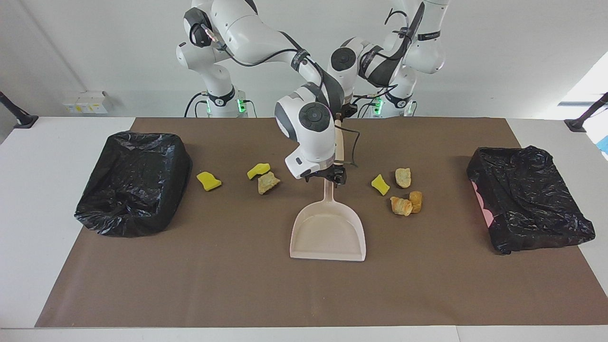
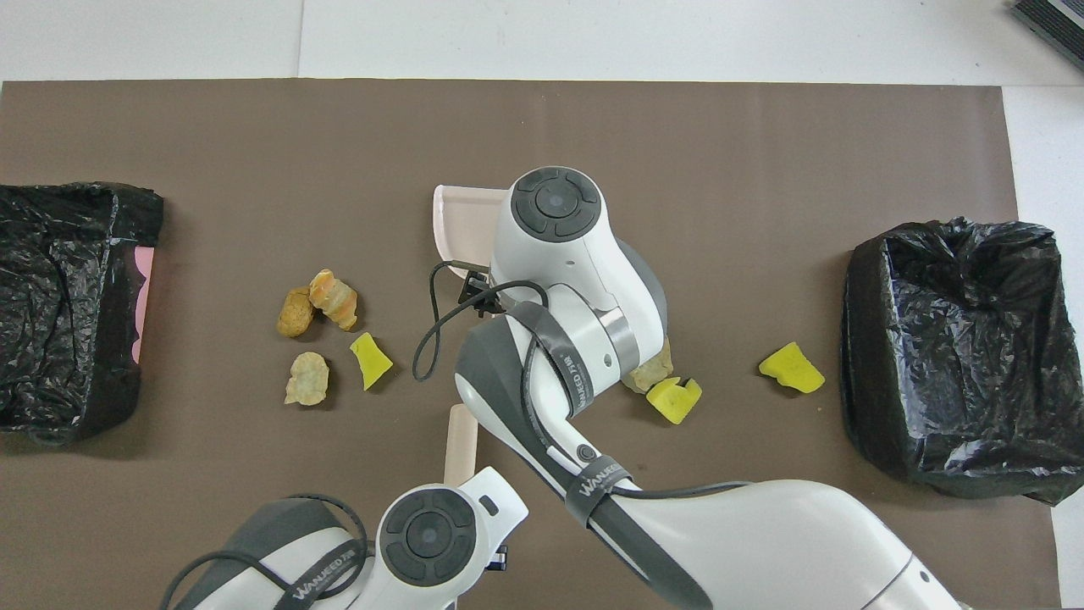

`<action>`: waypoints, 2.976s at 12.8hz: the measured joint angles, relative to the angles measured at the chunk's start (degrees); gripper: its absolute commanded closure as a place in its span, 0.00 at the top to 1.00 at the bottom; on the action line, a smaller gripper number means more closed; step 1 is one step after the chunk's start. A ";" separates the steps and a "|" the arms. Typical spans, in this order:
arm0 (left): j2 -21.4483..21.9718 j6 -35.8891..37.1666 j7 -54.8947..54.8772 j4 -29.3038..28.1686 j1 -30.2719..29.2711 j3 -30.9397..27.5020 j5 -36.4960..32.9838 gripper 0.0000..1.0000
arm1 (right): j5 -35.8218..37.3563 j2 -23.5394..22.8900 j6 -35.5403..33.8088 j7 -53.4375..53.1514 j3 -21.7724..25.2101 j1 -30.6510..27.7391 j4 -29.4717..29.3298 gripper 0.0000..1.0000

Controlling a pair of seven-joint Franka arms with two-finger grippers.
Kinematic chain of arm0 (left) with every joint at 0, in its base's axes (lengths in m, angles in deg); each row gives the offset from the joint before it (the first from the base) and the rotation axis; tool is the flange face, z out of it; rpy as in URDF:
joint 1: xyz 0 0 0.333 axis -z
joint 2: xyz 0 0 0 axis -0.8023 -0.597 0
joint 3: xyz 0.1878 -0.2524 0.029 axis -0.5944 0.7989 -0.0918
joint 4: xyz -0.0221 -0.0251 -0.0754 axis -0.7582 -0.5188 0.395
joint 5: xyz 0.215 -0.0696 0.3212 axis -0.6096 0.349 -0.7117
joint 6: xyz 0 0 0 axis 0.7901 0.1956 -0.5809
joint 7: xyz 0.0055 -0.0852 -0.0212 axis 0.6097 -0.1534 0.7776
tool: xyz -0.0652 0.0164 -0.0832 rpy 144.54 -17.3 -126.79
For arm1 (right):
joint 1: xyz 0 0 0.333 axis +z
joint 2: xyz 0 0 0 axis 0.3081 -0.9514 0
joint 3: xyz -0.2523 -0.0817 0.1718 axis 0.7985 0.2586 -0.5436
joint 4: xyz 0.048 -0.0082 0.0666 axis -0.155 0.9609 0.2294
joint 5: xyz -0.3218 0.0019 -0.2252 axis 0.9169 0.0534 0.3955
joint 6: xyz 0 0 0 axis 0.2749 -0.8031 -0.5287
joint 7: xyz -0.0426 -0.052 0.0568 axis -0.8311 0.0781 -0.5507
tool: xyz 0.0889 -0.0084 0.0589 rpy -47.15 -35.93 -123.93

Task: Sweep and dump trash in bin
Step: 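Grasp the dustpan handle with the right gripper while the left gripper grasps the brush, then lift the brush with the left gripper while the right gripper places the dustpan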

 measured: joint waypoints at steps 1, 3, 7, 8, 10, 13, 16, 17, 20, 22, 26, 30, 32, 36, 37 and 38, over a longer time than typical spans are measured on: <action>1.30 1.80 -1.99 0.03 -1.61 -0.07 0.00 0.00 | 0.00 -0.05 0.31 -0.01 0.00 0.73 0.15 1.00; 4.13 4.83 -5.59 0.10 -4.95 -0.13 0.00 0.00 | 0.01 -0.37 1.44 -0.05 0.01 1.78 0.80 0.88; 8.57 11.83 -12.02 0.11 -11.81 -0.31 -0.03 0.00 | 0.76 -0.62 4.32 -0.07 0.09 3.99 3.99 0.46; 8.76 12.35 -12.79 0.11 -12.97 -0.32 -0.12 0.00 | 0.84 -0.61 4.32 -0.04 0.15 3.98 4.07 0.46; 8.99 12.68 -15.23 0.11 -16.04 -0.32 -0.48 0.00 | 1.20 -0.61 4.32 0.06 0.20 3.94 4.07 0.49; 9.78 12.73 -19.35 0.89 -22.82 -0.38 -2.36 0.00 | 3.82 -0.59 4.33 0.06 0.21 3.89 4.07 0.53; 9.82 12.73 -21.51 3.78 -27.34 -0.37 -4.20 0.00 | 5.20 -0.57 5.14 0.09 0.29 3.76 4.06 0.11; 9.82 12.73 -22.45 4.80 -28.57 -0.38 -4.63 0.00 | 5.29 -0.56 5.42 0.18 0.30 3.77 4.04 0.00; 9.83 12.83 -23.64 6.61 -29.94 -0.38 -4.80 0.00 | 5.38 -0.52 5.48 0.27 0.33 3.75 4.00 0.00; 9.76 12.73 -23.63 6.71 -30.85 -0.27 -4.90 0.00 | 5.39 -0.23 5.54 2.52 0.35 3.33 3.84 0.00; 7.99 7.21 -29.01 7.58 -40.14 -0.43 -5.24 0.00 | 5.36 1.45 5.33 12.26 0.52 0.70 3.65 0.00; 1.87 3.87 -30.47 12.36 -42.72 -0.40 -7.56 0.00 | 5.33 2.35 -0.30 30.41 0.51 -1.15 3.66 0.00; -3.01 2.66 -33.24 15.69 -44.38 -0.44 -8.28 0.00 | 5.33 2.74 -3.68 38.57 0.52 -2.28 3.68 0.00; -8.57 1.46 -35.92 16.56 -45.43 -0.29 -10.03 0.00 | 5.62 2.82 -6.09 61.08 0.60 -5.77 3.89 0.00; -9.55 1.46 -35.97 16.25 -45.26 0.07 -10.10 0.00 | 6.47 2.82 -6.09 66.70 0.64 -6.40 3.94 0.00; -10.18 1.46 -35.97 15.84 -44.99 0.51 -10.11 0.00 | 8.08 2.82 -6.09 70.87 0.65 -6.70 3.98 0.00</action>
